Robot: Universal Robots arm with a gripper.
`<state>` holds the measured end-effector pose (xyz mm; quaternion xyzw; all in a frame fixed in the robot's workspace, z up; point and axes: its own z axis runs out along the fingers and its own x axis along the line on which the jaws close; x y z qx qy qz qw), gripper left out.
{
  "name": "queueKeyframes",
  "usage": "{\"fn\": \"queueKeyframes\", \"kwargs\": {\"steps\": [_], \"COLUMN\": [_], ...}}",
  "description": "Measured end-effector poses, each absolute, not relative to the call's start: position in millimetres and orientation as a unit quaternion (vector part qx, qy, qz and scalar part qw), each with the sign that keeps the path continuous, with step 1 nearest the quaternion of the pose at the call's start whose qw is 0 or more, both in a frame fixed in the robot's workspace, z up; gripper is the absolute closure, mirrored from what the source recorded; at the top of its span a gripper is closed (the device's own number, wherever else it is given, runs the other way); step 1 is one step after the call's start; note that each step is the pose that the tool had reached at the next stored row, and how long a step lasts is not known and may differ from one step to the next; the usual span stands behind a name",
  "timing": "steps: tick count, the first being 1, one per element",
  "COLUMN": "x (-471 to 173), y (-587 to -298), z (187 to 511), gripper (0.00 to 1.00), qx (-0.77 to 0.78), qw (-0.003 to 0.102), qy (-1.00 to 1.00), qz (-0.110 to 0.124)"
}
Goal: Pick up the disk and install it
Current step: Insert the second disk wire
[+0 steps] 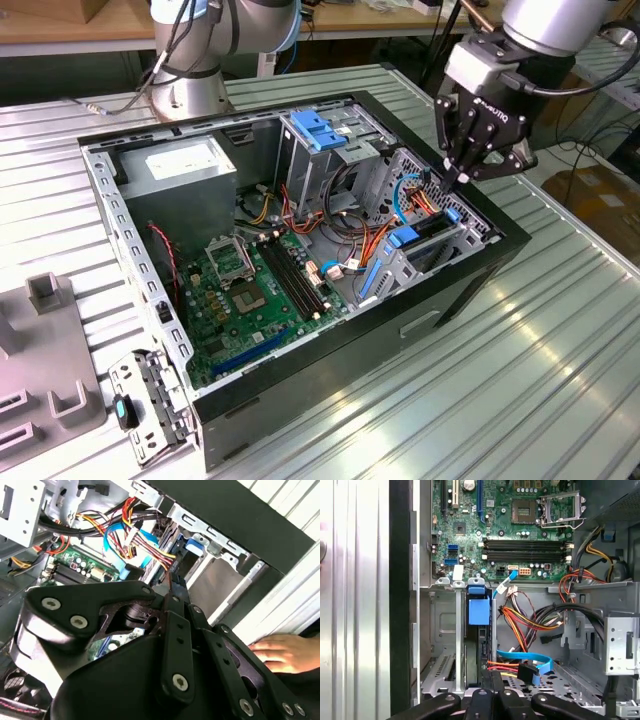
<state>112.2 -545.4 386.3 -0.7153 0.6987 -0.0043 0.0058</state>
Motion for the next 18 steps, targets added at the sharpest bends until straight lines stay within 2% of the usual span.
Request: {"fn": "queueKeyframes", "kwargs": {"steps": [8,13,16,18], "x": [110,111,112,113], "y": [-522,-507,-501,-500], "z": [395,396,396,396], "gripper": [0.89,0.89,0.89,0.89], "qx": [-0.716,-0.716,-0.716,-0.716], "qw": [0.003,-0.009,-0.013,-0.019], "qy": [0.698,0.698,0.698,0.697], "qz": [-0.005,-0.010,-0.014,-0.020]}}
